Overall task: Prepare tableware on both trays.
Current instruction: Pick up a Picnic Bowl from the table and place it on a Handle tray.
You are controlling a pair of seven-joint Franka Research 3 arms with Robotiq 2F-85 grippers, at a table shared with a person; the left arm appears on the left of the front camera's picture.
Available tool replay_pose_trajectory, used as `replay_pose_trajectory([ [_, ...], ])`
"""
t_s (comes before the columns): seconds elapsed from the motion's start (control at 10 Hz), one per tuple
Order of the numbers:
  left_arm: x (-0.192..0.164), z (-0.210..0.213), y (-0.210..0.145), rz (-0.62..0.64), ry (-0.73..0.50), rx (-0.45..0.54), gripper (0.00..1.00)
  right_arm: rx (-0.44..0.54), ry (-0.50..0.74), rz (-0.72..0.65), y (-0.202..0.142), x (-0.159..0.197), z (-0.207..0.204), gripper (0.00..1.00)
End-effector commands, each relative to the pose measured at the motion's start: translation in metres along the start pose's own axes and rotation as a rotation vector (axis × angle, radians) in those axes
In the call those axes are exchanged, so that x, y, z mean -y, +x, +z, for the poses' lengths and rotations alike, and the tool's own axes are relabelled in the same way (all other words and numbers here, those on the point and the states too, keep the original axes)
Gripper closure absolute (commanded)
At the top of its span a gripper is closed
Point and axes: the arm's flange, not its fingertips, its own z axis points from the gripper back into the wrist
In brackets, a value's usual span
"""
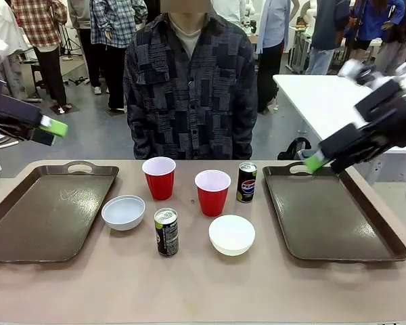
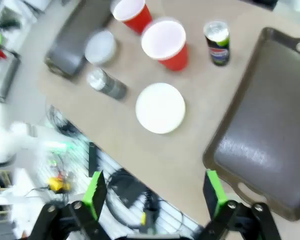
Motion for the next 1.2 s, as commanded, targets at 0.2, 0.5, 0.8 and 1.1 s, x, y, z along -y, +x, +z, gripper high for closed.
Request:
replay_pose_trajectory([
  [0.2,-0.016,0.028,-0.100,0.166,-0.037,0.033,0.00,0.112,0.195,-0.108,-0.125,0.038,-0.009,0.00],
  [0.5,-0.024,0.043,-0.128,0.227,-0.001,-0.102,0.00,0.053,0.215,-0.187,-0.153,0.057,-0.019,0.00],
  [0.8,-0.048,0.052,-0.153,0.298,-0.026,-0.126,0.00,-0.003,0.285,-0.259,-0.170,0.082,-0.031,0.00],
  [1.1,-0.062,0.057,-0.165,0.336,-0.012,-0.133,0.00,-0.067,0.273,-0.335,-0.180,0.100,-0.041,0.00],
])
